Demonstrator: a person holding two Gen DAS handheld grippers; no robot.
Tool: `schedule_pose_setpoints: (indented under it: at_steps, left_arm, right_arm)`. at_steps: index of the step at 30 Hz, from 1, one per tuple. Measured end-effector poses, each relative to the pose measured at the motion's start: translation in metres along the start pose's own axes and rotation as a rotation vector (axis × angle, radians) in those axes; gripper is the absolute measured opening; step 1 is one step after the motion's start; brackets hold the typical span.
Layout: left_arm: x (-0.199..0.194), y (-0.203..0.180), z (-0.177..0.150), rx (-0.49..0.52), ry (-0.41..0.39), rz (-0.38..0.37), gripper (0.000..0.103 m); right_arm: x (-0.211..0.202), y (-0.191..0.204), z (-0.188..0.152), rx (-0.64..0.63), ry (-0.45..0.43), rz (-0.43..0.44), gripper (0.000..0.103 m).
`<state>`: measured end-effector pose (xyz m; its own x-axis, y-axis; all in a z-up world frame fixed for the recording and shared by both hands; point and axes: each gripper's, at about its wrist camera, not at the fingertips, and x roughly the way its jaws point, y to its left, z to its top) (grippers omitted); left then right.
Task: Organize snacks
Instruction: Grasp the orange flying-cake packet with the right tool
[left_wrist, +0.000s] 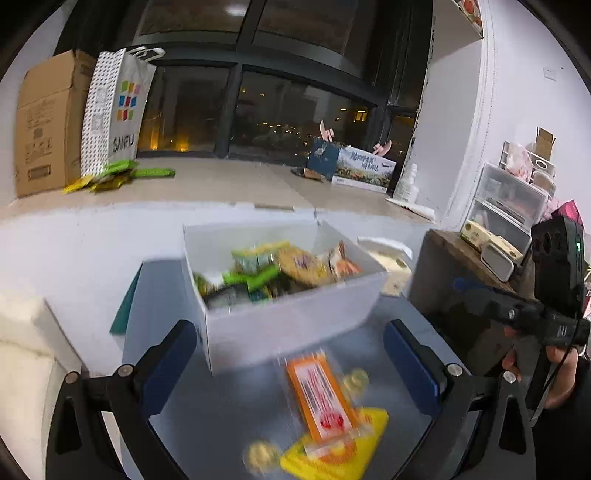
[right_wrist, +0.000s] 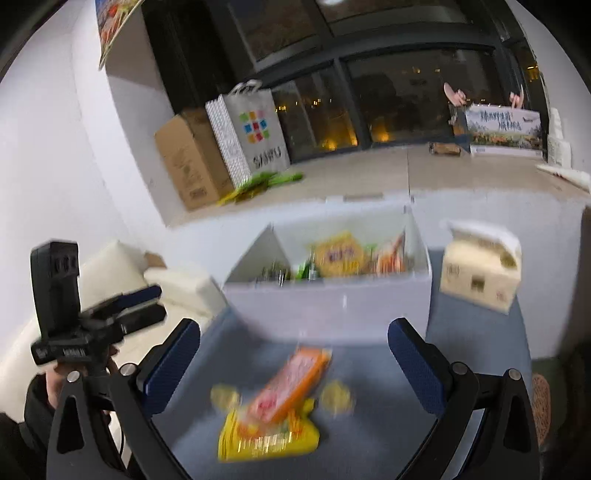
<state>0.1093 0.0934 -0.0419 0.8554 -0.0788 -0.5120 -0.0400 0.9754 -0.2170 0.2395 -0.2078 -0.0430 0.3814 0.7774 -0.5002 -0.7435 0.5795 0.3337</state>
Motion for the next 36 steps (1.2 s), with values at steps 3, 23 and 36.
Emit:
schedule_pose_setpoints:
  at_steps: [3,23,36]
  left_arm:
    - [-0.016,-0.003,-0.025,-0.051,0.026,-0.054,0.103]
    - [-0.053,-0.007,-0.075,-0.038,0.053,-0.003,0.103]
    - [-0.051,0.015,-0.092,-0.1,0.075,0.011,0.103]
  right_arm:
    - [-0.004,0.007,-0.033,0.031,0.061,0.011,0.103]
    - [0.143,0.046,-0.045,-0.078,0.432,-0.286,0.103]
    - [0.237,0.031,-0.053,-0.071,0.637,-0.421,0.095]
